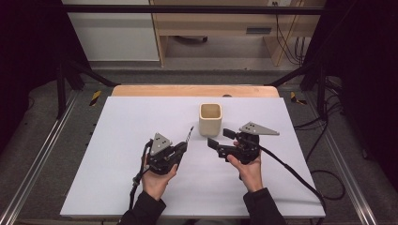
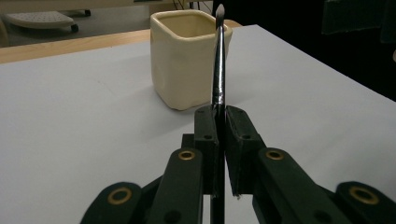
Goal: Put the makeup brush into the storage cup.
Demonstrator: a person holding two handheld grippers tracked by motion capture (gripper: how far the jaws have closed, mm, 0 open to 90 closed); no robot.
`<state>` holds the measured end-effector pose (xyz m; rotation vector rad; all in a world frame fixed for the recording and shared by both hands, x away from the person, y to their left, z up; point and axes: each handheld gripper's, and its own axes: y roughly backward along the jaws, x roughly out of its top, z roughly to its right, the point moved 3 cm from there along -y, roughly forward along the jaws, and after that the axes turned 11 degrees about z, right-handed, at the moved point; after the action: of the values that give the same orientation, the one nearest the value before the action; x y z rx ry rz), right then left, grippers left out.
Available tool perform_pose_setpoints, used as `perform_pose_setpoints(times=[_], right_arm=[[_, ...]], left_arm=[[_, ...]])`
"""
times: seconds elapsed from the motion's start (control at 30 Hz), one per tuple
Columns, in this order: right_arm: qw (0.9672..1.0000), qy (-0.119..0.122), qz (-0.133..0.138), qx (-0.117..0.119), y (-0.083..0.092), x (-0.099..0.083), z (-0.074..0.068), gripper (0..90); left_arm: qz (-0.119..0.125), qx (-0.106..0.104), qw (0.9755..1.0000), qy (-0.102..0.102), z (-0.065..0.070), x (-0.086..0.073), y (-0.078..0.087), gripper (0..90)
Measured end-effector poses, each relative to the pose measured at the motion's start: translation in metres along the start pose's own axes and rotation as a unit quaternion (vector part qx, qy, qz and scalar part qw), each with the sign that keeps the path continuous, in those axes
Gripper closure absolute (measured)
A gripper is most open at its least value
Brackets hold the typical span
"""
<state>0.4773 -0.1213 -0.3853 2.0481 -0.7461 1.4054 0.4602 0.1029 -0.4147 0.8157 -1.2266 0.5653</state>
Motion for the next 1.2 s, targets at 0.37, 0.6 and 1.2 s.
perform_pose_setpoints(times=[0.37,0.6,1.2], right_arm=[[0.9999,-0.012,-0.002,0.005,-0.004,-0.005,-0.002,24.5],[0.9996,-0.028,-0.005,0.009,-0.006,-0.007,-0.002,28.4],[0.9985,-0.048,-0.012,0.022,-0.013,-0.012,-0.002,41.0]], left_arm=[[0.007,-0.008,0.9999,0.001,0.011,0.002,-0.005,83.8],[0.006,-0.016,0.9999,0.002,0.017,0.000,-0.007,83.8],[0.005,-0.031,0.9994,-0.014,0.035,0.000,-0.013,83.8]])
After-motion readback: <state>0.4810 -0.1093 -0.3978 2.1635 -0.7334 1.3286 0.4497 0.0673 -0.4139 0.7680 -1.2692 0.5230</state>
